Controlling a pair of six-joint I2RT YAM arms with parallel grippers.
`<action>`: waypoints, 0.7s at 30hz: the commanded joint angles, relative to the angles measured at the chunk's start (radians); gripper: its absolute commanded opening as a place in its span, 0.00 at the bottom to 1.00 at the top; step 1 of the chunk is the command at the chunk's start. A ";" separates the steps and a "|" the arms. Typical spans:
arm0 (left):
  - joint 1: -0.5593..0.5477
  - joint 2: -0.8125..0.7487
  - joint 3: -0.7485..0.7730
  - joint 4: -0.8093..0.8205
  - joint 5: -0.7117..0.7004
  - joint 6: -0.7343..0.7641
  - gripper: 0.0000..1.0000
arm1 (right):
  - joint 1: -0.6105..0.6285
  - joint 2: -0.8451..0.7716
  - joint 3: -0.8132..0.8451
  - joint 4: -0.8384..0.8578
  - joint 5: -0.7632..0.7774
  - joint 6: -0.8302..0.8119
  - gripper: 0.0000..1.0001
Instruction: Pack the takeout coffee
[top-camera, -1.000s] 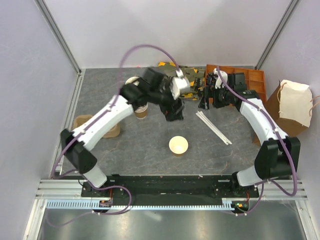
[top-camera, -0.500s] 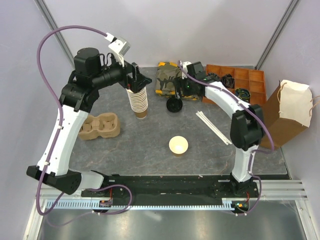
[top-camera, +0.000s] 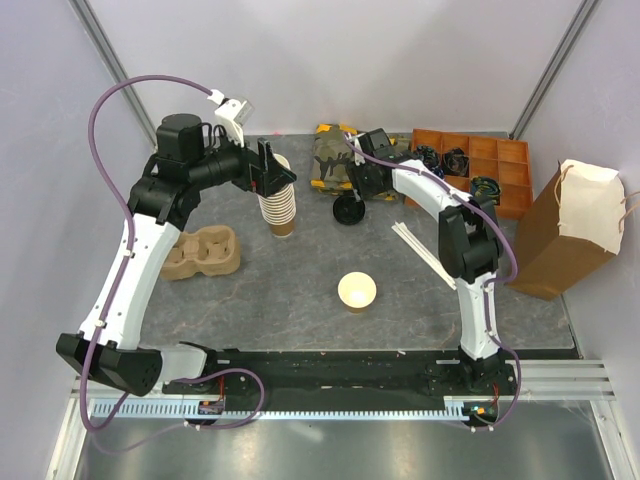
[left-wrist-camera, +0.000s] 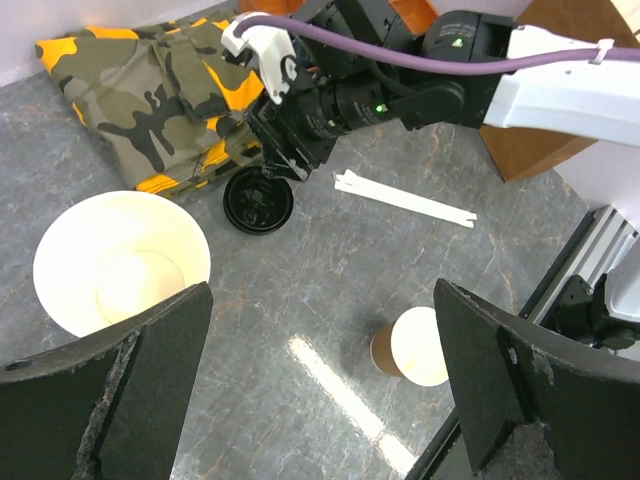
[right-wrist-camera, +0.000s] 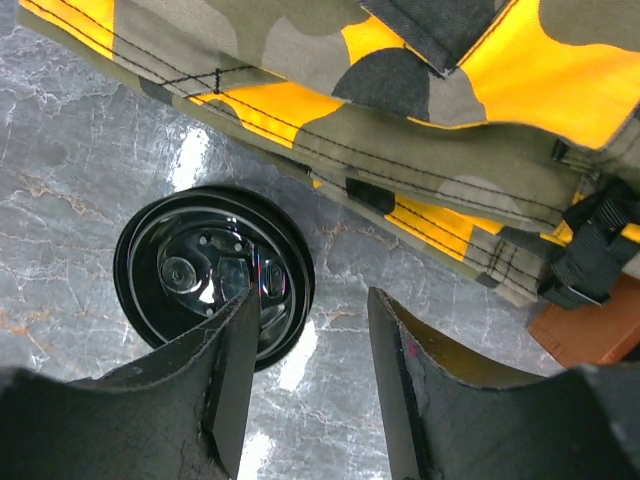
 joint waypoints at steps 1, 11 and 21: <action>0.006 -0.011 0.005 0.051 0.034 -0.033 1.00 | 0.010 0.024 0.052 -0.010 0.025 -0.011 0.55; 0.006 -0.008 -0.012 0.064 0.032 -0.034 1.00 | 0.012 0.054 0.059 -0.017 0.025 -0.014 0.47; 0.007 -0.003 -0.007 0.071 0.032 -0.016 1.00 | 0.010 0.063 0.062 -0.021 0.022 -0.013 0.38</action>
